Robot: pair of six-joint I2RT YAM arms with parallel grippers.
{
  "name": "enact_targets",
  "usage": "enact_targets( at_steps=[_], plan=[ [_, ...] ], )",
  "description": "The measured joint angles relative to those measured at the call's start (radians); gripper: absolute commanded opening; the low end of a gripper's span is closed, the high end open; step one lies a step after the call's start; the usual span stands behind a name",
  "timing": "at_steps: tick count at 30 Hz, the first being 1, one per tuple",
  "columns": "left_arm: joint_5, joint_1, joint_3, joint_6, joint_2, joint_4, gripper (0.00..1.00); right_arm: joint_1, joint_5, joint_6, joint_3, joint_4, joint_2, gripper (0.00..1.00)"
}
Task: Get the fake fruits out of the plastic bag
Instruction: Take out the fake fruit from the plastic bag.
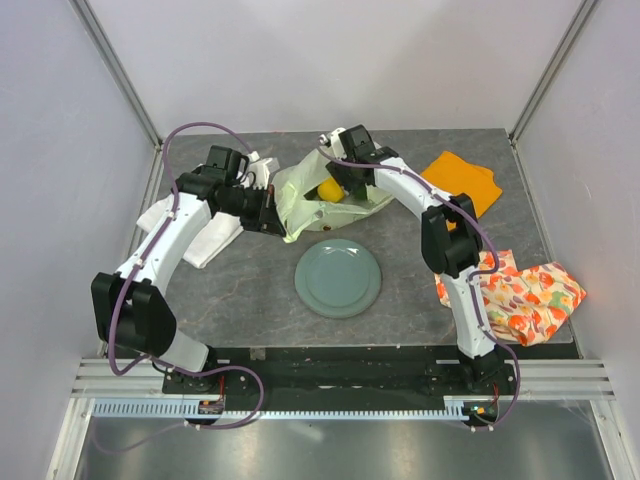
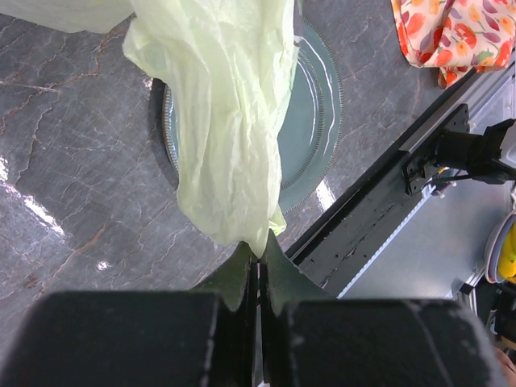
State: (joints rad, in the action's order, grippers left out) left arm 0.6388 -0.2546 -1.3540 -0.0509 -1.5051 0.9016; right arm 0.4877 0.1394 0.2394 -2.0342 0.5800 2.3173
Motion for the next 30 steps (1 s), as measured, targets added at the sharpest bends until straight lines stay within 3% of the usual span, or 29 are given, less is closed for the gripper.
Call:
enact_targets(
  at_steps=[4,8,12,13,18,22,30],
  plan=[
    [0.0,0.0,-0.006,0.0,-0.017,-0.003,0.02,-0.015,0.026,0.004,-0.037,0.0,0.045,0.81],
    [0.0,0.0,-0.016,0.0,-0.035,-0.011,0.02,-0.021,0.057,0.011,-0.055,0.026,0.115,0.77],
    [0.0,0.0,-0.026,0.0,-0.04,-0.013,0.02,-0.02,0.101,0.016,-0.069,0.026,0.121,0.55],
    [0.0,0.0,-0.028,0.001,-0.04,-0.014,0.02,-0.02,0.107,0.018,-0.069,0.034,0.122,0.43],
    [0.0,0.0,-0.029,0.001,-0.04,-0.014,0.02,-0.022,0.089,0.018,-0.056,0.062,0.105,0.3],
    [0.0,-0.001,-0.046,0.0,-0.046,-0.015,0.02,-0.023,0.014,0.01,0.004,0.118,-0.001,0.26],
    [0.015,-0.013,-0.117,0.0,-0.088,-0.022,0.02,-0.023,-0.236,-0.022,0.109,0.144,-0.398,0.25]
  ],
)
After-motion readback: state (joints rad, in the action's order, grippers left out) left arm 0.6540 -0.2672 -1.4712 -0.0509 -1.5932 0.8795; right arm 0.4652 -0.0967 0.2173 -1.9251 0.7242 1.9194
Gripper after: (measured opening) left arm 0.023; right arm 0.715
